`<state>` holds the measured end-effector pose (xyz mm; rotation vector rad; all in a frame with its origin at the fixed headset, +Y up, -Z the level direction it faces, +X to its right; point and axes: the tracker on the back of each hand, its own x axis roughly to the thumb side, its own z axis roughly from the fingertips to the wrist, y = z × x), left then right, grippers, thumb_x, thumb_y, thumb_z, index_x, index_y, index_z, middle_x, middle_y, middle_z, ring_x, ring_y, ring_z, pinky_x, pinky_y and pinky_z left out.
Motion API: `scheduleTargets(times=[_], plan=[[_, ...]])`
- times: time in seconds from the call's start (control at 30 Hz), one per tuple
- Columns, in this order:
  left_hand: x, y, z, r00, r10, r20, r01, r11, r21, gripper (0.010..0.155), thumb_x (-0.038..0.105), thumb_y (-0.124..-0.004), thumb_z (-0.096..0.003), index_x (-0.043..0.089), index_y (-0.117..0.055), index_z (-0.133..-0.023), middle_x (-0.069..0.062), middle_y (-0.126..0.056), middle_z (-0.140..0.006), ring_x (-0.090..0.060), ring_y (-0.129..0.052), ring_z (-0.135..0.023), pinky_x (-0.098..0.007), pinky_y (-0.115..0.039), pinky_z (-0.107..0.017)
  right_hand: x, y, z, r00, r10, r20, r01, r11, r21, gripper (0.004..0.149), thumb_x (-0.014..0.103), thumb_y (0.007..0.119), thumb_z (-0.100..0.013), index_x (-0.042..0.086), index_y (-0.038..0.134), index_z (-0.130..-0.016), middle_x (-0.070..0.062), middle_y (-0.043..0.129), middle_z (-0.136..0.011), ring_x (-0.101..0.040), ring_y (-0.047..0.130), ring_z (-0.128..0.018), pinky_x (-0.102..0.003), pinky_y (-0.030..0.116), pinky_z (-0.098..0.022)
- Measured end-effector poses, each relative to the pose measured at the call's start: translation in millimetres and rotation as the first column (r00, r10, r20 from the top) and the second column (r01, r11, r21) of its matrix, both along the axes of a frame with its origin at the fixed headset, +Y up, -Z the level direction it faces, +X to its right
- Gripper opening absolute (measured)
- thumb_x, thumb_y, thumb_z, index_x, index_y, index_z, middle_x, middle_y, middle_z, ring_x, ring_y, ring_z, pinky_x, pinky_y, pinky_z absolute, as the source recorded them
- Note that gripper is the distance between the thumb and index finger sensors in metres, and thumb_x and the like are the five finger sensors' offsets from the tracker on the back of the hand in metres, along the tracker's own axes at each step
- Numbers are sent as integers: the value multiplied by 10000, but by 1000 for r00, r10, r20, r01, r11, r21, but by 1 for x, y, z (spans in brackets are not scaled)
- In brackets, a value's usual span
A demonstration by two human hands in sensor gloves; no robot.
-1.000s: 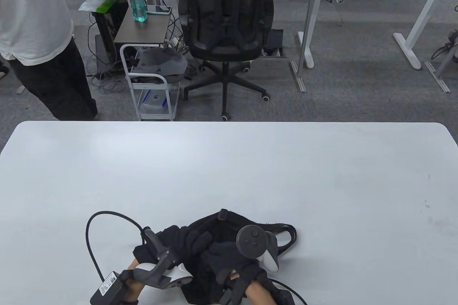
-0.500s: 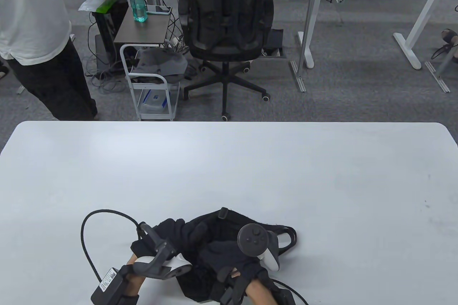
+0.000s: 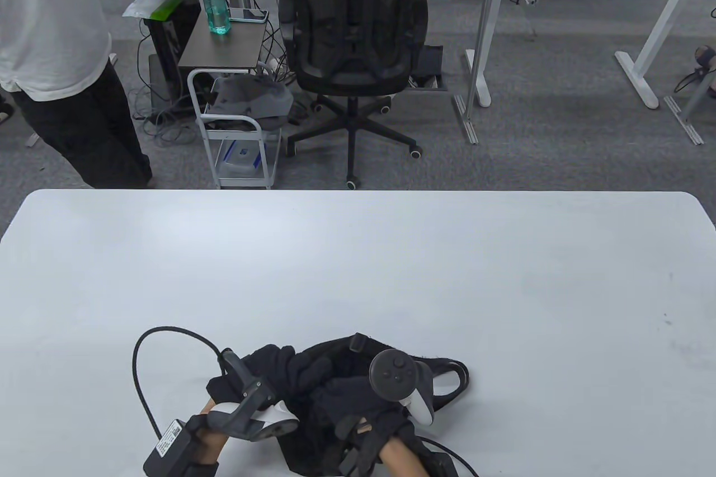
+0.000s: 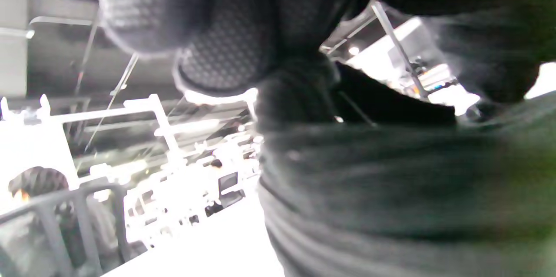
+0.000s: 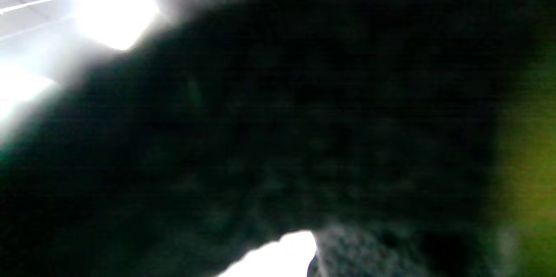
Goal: Pull shoulder strap to tighten
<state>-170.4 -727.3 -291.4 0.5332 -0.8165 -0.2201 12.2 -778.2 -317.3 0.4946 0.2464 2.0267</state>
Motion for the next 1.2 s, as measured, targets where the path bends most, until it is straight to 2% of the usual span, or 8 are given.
scheduleTargets(times=[0.17, 0.4, 0.53, 0.63, 0.8, 0.93, 1.07, 1.2], plan=[[-8, 1, -8, 998, -5, -68, 4, 1000, -14, 642, 470, -591, -289, 471, -585, -931, 139, -933, -604, -118, -1031, -506, -280, -895, -374, 1, -3, 0, 1000, -2, -3, 2, 1000, -19, 397, 365, 800, -467, 41, 1024, -501, -136, 1101, -387, -330, 1066, -282, -533, 825, -406], [-4, 12, 0, 989, -22, -145, 16, 999, -47, 708, 519, -690, -313, 342, -534, -980, 132, -917, -703, -110, -1031, -566, -269, -900, -404, 5, -15, -3, 997, 4, 72, 1, 998, -65, 396, 366, 788, -467, 45, 985, -591, -164, 1072, -507, -371, 1043, -393, -566, 782, -452], [-12, 22, 1, 977, 77, -197, -119, 970, -211, 636, 519, -735, -314, 314, -646, -910, 116, -944, -667, -124, -1045, -527, -280, -904, -382, 6, -19, -7, 996, 2, 85, 6, 995, -99, 409, 372, 783, -469, 44, 949, -649, -182, 1037, -586, -394, 1015, -469, -585, 755, -477], [-11, 17, -3, 976, 8, -216, -83, 936, -342, 510, 504, -757, -325, 327, -793, -802, 118, -1014, -548, -122, -1084, -414, -276, -926, -307, 7, -20, -7, 996, 6, 86, 3, 995, -103, 416, 370, 789, -467, 41, 926, -680, -196, 1010, -640, -415, 991, -520, -599, 736, -492], [-5, -1, -13, 964, -78, -253, -69, 848, -525, 485, 488, -765, -329, 277, -876, -751, 87, -1058, -486, -149, -1102, -356, -295, -932, -265, 8, -22, -7, 995, 17, 99, -4, 991, -133, 429, 379, 784, -469, 21, 924, -658, -244, 965, -717, -461, 952, -591, -618, 709, -510], [-4, -5, -12, 954, -136, -266, -15, 867, -499, 432, 513, -798, -308, 306, -967, -647, 85, -1086, -418, -155, -1111, -323, -304, -936, -244, 7, -25, -7, 995, 20, 94, -3, 986, -169, 426, 377, 780, -471, 13, 918, -646, -268, 927, -766, -482, 917, -639, -621, 682, -530], [-5, -9, -14, 950, -137, -280, -21, 867, -497, 490, 545, -812, -291, 330, -960, -706, 87, -1066, -495, -145, -1092, -382, -296, -924, -286, 4, -26, -6, 997, 33, 65, -21, 983, -182, 436, 381, 780, -472, 9, 905, -663, -283, 893, -804, -502, 880, -677, -623, 650, -546], [-2, -11, -15, 933, -133, -335, -27, 902, -432, 574, 621, -779, -260, 330, -956, -722, 77, -1056, -507, -153, -1080, -383, -308, -913, -289, 2, -27, -5, 998, 49, 36, -42, 981, -190, 449, 390, 777, -475, 6, 895, -676, -295, 858, -841, -514, 844, -712, -620, 617, -562]])
